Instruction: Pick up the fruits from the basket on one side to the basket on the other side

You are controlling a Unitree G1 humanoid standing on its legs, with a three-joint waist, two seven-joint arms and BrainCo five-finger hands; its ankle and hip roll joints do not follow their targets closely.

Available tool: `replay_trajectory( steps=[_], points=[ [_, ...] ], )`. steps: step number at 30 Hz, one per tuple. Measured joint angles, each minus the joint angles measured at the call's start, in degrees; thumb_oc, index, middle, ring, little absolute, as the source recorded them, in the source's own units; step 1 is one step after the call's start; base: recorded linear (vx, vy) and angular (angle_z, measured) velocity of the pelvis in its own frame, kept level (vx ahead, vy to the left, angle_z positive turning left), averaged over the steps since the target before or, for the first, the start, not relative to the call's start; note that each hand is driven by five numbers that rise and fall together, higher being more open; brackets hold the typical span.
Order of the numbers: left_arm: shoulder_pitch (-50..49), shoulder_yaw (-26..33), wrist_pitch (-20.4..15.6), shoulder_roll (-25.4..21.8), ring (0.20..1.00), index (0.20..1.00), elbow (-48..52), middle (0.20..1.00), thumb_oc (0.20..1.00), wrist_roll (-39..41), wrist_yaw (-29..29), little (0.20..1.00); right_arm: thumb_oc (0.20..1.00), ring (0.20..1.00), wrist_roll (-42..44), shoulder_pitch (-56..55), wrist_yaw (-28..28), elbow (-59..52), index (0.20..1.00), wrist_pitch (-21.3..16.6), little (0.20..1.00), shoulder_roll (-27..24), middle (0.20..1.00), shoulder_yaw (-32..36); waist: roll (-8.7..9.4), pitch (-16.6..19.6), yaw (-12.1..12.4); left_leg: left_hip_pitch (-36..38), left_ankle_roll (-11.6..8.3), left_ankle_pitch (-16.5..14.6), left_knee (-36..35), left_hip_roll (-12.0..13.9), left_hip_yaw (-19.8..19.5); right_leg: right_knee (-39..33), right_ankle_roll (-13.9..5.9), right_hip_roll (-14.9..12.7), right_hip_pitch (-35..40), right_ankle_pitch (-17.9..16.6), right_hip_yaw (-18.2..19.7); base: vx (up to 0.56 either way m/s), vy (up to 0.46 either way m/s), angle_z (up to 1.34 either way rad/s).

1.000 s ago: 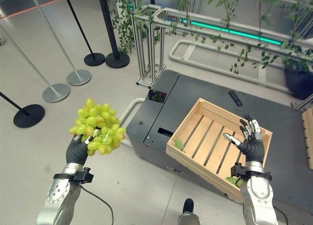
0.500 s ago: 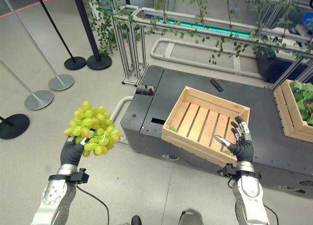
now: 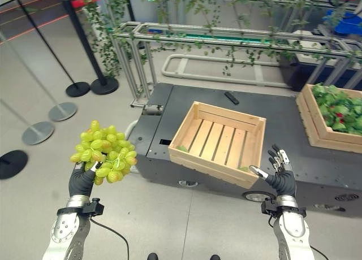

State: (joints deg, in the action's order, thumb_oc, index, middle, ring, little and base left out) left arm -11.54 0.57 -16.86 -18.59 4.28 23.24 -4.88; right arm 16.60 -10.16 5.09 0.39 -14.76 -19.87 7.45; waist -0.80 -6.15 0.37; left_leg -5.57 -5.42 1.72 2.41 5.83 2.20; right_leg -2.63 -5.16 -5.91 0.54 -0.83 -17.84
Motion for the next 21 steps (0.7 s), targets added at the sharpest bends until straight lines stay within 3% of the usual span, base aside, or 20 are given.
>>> replay_trajectory(
  steps=[2,4,5,6,7,8,9,10,11,13,14,15,16,17,18,19,20,21],
  points=[
    [0.0,-0.5,0.1,0.0,0.2,0.2,-1.1,0.2,0.2,0.0,-0.1,0.2,1.0,1.0,0.2,0.1,0.0,0.0,1.0,0.0,1.0,-0.7,1.0,-0.3,-0.61,-0.6,0.1,-1.3,0.41,0.8,0.8,-0.6,-1.3,-0.9,-0.03,-0.7,1.5,0.1,-3.8,-0.15,0.027,1.01],
    [0.2,-0.7,0.1,0.0,0.2,0.2,-2.0,0.2,0.2,-0.1,-0.1,0.2,1.0,1.0,0.4,0.3,0.0,-0.3,1.0,-0.2,1.0,-0.9,1.0,-0.4,-1.33,-1.3,1.7,-3.7,0.38,3.3,1.0,-2.0,-0.1,-0.8,-0.03,-0.9,3.1,0.2,-8.0,-0.05,0.045,1.54],
    [2.2,-1.5,0.2,0.1,0.2,0.2,-3.1,0.2,0.2,-0.2,-0.3,0.2,1.0,1.0,0.4,0.2,0.4,-0.6,1.0,-0.2,1.0,-1.9,1.0,0.1,-0.99,-1.7,0.2,-6.1,1.31,6.6,-0.3,-2.9,7.1,-1.2,0.19,-2.7,4.0,0.9,-13.8,0.06,0.022,1.98],
    [2.3,-1.4,0.0,-0.2,0.2,0.2,-3.2,0.2,0.2,-0.2,-0.4,0.2,1.0,1.0,0.4,1.3,0.4,-0.5,1.0,-0.2,1.0,-2.2,1.0,-0.2,-1.28,-2.3,1.2,-6.0,3.5,2.7,-0.4,-2.6,12.7,-1.0,0.64,-3.2,4.2,1.3,-15.9,0.06,0.179,1.65],
    [1.1,-0.5,0.0,-1.0,0.2,0.2,-3.2,0.2,0.2,-0.2,-1.3,0.2,1.0,1.0,0.3,3.1,0.3,-0.8,1.0,-0.2,1.0,-1.4,1.0,-1.1,-0.45,-2.6,2.6,-6.0,3.56,1.7,5.2,-0.9,17.4,-0.2,0.35,-4.4,3.6,1.8,-16.0,0.01,0.158,0.57],
    [0.7,0.0,0.1,-1.2,0.2,0.2,-3.5,0.2,0.2,-0.2,-1.4,0.2,1.0,1.0,0.3,3.5,0.4,-2.0,1.0,-0.2,1.0,-0.6,1.0,-1.3,0.09,-2.9,3.6,-5.1,4.52,-0.5,7.1,-0.1,21.0,0.9,-1.38,-6.0,5.3,0.8,-20.3,0.1,0.331,1.12],
    [0.4,-0.1,0.1,-1.2,0.2,0.2,-3.3,0.2,0.2,-0.5,-1.3,0.2,1.0,1.0,0.3,1.6,1.1,-5.4,1.0,-0.9,1.0,-0.1,1.0,-1.1,0.14,-2.3,1.4,-4.6,3.52,-2.8,8.4,1.8,27.2,1.3,-3.0,-7.0,7.8,0.8,-26.8,0.16,0.271,1.95],
    [0.4,-0.2,-0.3,-1.2,0.2,0.2,-2.7,0.2,0.2,-2.0,-0.9,0.2,1.0,1.0,0.0,-0.3,0.9,-6.5,1.0,-1.7,1.0,-0.2,1.0,-0.7,0.01,-2.2,0.2,-4.9,4.76,-1.7,7.4,1.2,25.5,3.8,-5.39,-8.4,9.4,2.8,-27.4,0.25,0.369,2.26],
    [1.0,-0.1,-0.4,-1.2,0.2,0.2,-2.5,0.2,0.2,-2.3,-1.0,0.2,1.0,1.0,-0.1,-0.6,1.1,-6.2,1.0,-1.5,1.0,0.1,1.0,-0.2,0.5,-1.9,-0.3,-5.2,5.69,-1.4,7.4,-0.1,23.8,5.3,-5.47,-9.8,9.2,3.1,-27.4,0.16,0.217,1.64],
    [0.9,1.0,-0.4,-3.2,0.2,0.2,-1.1,0.2,0.2,-2.5,-1.4,0.2,1.0,1.0,-0.3,0.1,0.9,-5.7,1.0,-1.2,1.0,1.4,1.0,-0.7,1.97,-2.6,0.9,-7.3,7.43,-2.3,8.6,-2.3,20.5,10.9,-4.39,-13.1,7.9,3.6,-26.7,0.33,0.415,0.99],
    [1.0,1.7,-0.3,-3.5,0.2,0.2,-1.1,0.2,0.2,-2.5,-1.5,0.2,1.0,1.0,-0.5,1.0,0.7,-5.2,1.0,-1.2,1.0,1.7,1.0,-0.9,1.86,-2.8,2.2,-7.7,8.14,-3.0,8.9,-3.8,19.7,13.7,-3.83,-14.1,7.8,3.2,-26.6,0.45,0.598,1.48],
    [2.1,1.6,-0.1,-3.7,0.2,0.2,-1.4,0.2,0.2,-2.5,-1.5,0.2,1.0,1.0,-1.2,0.8,1.3,-5.0,1.0,-1.0,1.0,2.0,1.0,-1.3,1.9,-2.8,1.6,-7.2,9.99,-3.9,9.3,-6.0,18.5,23.8,-3.63,-18.5,7.6,3.1,-26.3,0.23,0.348,1.68],
    [2.4,1.7,-0.2,-4.0,0.2,0.2,-1.3,0.2,0.2,-2.5,-1.8,0.2,1.0,1.0,-1.9,1.0,1.5,-4.8,1.0,-0.9,1.0,2.0,1.0,-1.6,2.29,-2.8,1.2,-5.6,11.18,-4.2,8.0,-7.6,16.8,30.6,-2.44,-21.8,6.4,3.1,-25.2,0.19,0.374,1.71],
    [2.3,3.0,-0.4,-4.3,0.2,0.2,-0.6,0.2,0.2,-2.5,-2.1,0.2,1.0,1.0,-2.9,2.4,1.5,-4.7,1.0,-0.8,1.0,2.3,1.0,-3.0,2.43,-2.9,2.8,-4.0,11.98,-5.7,7.4,-8.6,15.8,33.6,-4.77,-22.6,2.9,4.2,-19.5,0.16,0.24,0.9],
    [2.0,4.1,-0.9,-4.5,0.2,0.2,-0.4,0.2,0.2,-2.4,-2.8,0.2,1.0,1.0,-3.2,3.7,1.4,-4.5,1.0,-0.7,1.0,2.3,1.0,-4.2,2.2,-3.0,4.1,-3.4,12.59,-6.4,7.4,-9.0,15.4,34.3,-5.37,-22.3,0.1,4.8,-17.2,0.24,0.266,0.81],
    [3.0,4.7,-0.9,-4.6,0.2,0.2,-0.5,0.2,0.2,-2.5,-3.9,0.2,1.0,1.0,-3.7,6.0,1.3,-4.6,1.0,-0.8,1.0,2.2,1.0,-5.3,0.65,-3.7,4.1,-2.9,12.7,-5.6,6.5,-10.0,9.6,35.8,-2.72,-17.8,-5.1,7.5,-11.0,0.21,0.051,1.1],
    [3.8,4.6,-0.9,-4.8,0.2,0.2,-0.5,0.2,0.2,-2.5,-4.2,0.2,1.0,1.0,-3.7,6.8,1.3,-4.4,1.0,-0.8,1.0,2.1,1.0,-5.6,-0.55,-3.8,3.4,-2.5,12.72,-4.6,5.4,-9.6,8.0,34.6,-2.78,-14.2,-7.1,9.2,-7.6,0.2,-0.023,1.85],
    [5.0,4.0,-1.0,-5.2,0.2,0.2,0.0,0.2,0.2,-3.2,-3.9,0.2,1.0,1.0,-3.7,6.1,1.1,-4.4,1.0,-0.8,1.0,1.6,1.0,-6.0,-0.63,-3.8,2.8,-0.8,12.71,-2.6,2.0,-10.7,4.5,32.0,-2.69,-11.9,-10.7,9.9,-6.7,0.22,-0.128,2.07]
  ],
)
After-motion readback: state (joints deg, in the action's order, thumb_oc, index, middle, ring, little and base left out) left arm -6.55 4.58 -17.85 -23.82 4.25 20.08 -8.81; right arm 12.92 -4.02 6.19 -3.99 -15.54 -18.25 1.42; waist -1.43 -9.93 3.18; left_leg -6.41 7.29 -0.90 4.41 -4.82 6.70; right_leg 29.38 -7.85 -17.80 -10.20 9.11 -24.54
